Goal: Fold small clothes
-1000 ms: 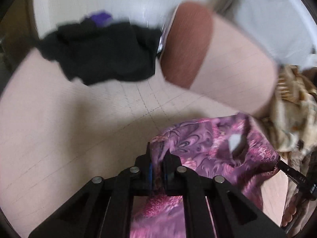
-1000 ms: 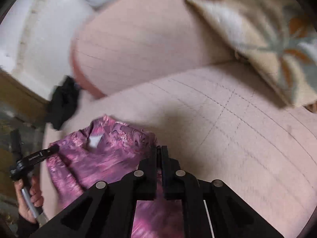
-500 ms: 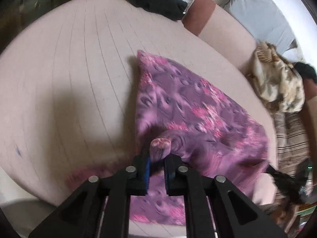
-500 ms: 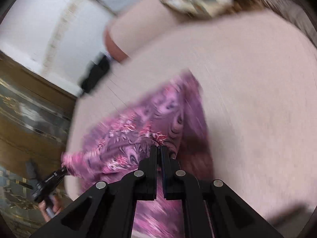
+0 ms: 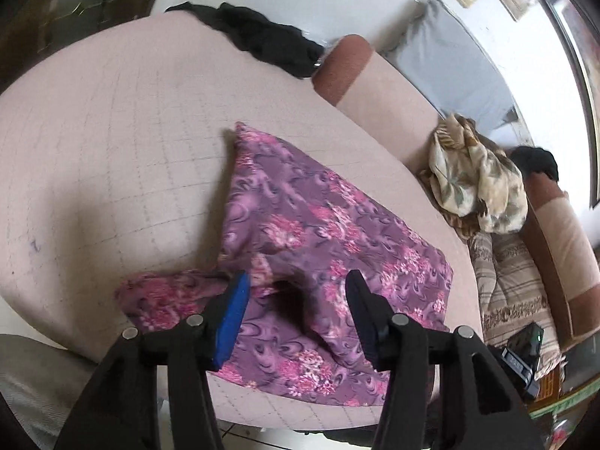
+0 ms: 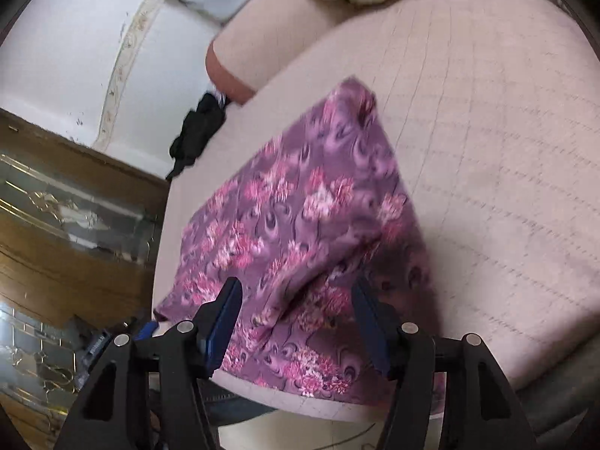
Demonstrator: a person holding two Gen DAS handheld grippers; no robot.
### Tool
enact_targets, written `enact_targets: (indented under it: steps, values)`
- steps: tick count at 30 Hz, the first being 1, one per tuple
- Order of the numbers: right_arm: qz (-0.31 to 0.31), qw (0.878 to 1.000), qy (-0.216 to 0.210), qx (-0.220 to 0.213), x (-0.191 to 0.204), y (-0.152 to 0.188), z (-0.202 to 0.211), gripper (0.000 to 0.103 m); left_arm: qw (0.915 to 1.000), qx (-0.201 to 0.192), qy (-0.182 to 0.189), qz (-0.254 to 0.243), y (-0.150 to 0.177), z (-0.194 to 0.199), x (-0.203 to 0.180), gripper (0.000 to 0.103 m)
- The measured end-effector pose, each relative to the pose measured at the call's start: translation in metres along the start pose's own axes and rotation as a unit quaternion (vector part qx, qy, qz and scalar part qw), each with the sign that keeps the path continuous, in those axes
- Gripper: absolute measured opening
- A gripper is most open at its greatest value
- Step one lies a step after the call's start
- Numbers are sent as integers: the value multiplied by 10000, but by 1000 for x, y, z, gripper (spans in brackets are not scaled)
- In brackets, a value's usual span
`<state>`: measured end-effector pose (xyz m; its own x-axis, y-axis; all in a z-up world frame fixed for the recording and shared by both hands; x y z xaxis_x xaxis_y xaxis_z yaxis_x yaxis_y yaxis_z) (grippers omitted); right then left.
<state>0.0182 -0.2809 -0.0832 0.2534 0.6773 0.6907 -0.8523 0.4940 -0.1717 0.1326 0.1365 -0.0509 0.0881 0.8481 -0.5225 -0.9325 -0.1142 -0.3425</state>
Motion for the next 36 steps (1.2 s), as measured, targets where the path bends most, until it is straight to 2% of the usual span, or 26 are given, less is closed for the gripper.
enact_targets:
  steps: [2,4,6,8,10,11,12,13,14,15,19,21,22,24,26,27,29,31,32,34,36]
  values:
    - [-88,9999,28,69,-1,-2,-9,66,9998,195,29,-66,5,-11,-7,51]
    - [-323,9992,-150,177,-7,-6,-20,66,9989,459,71,-81,9,-28,-13,51]
    - [-489,9983,-186,254,-11,-12,-31,66,9974,711,-44,-117,2,-48,-18,53]
    - [-665,9973,-60,306,-19,-20,-40,66,9961,861,-121,118,-10,-63,-12,57]
    - [-873,9958,-64,263,-28,-25,-43,64,9942,868,-230,594,-23,-71,6,56]
    - [-976,9950,-56,212,-33,-28,-44,56,9930,863,-169,787,-27,-74,14,51]
    - [-1007,9948,-15,175,-37,-31,-44,42,9920,874,-120,904,-29,-75,19,42]
    - [-983,9950,91,142,-40,-35,-43,34,9911,884,-127,987,-30,-75,22,16]
    - [-943,9953,162,127,-40,-37,-42,17,9908,898,-51,1008,-29,-73,23,5]
    - [-895,9957,191,138,-39,-38,-41,12,9916,853,98,967,-28,-67,21,5]
    - [-511,9985,81,-179,-12,-31,1,10,9980,257,288,499,-17,-12,3,5]
    - [-243,9989,60,-404,4,-15,34,9,9990,172,185,376,-8,1,6,5]
    - [-117,9988,194,-427,7,-6,40,9,9991,263,89,318,1,-4,10,5]
    - [36,9974,663,-290,3,10,31,9,9955,783,-466,273,15,-36,21,5]
    - [-41,9925,1209,184,-12,20,0,10,9847,1399,-937,455,24,-69,31,5]
    - [-188,9908,1246,498,-17,20,-16,10,9843,1395,-973,465,23,-70,33,5]
    - [-170,9899,1349,413,-14,18,-15,10,9883,1178,-881,404,19,-59,29,8]
    - [1,9888,1450,348,-6,18,-13,10,9890,1069,-939,400,19,-53,28,15]
    - [64,9863,1595,411,-5,19,-16,11,9876,1107,-1036,419,19,-54,30,20]
    - [160,9769,2021,684,-9,25,-28,15,9851,1222,-1119,460,21,-58,33,22]
    - [181,9744,2117,736,-5,23,-30,21,9854,1155,-1204,352,23,-52,27,24]
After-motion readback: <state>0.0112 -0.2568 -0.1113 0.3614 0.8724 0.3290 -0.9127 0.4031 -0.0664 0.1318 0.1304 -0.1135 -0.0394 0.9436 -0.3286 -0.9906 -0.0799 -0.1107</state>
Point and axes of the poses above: each gripper's, at about its wrist camera, not at the fingertips, and z roughly against the way its jaws point, x to its left, y to its underside, the point moved 2 cm from there along -z, roughly the way its jaws point, and after that the axes turned 10 degrees about x, right-handed, at the moved point
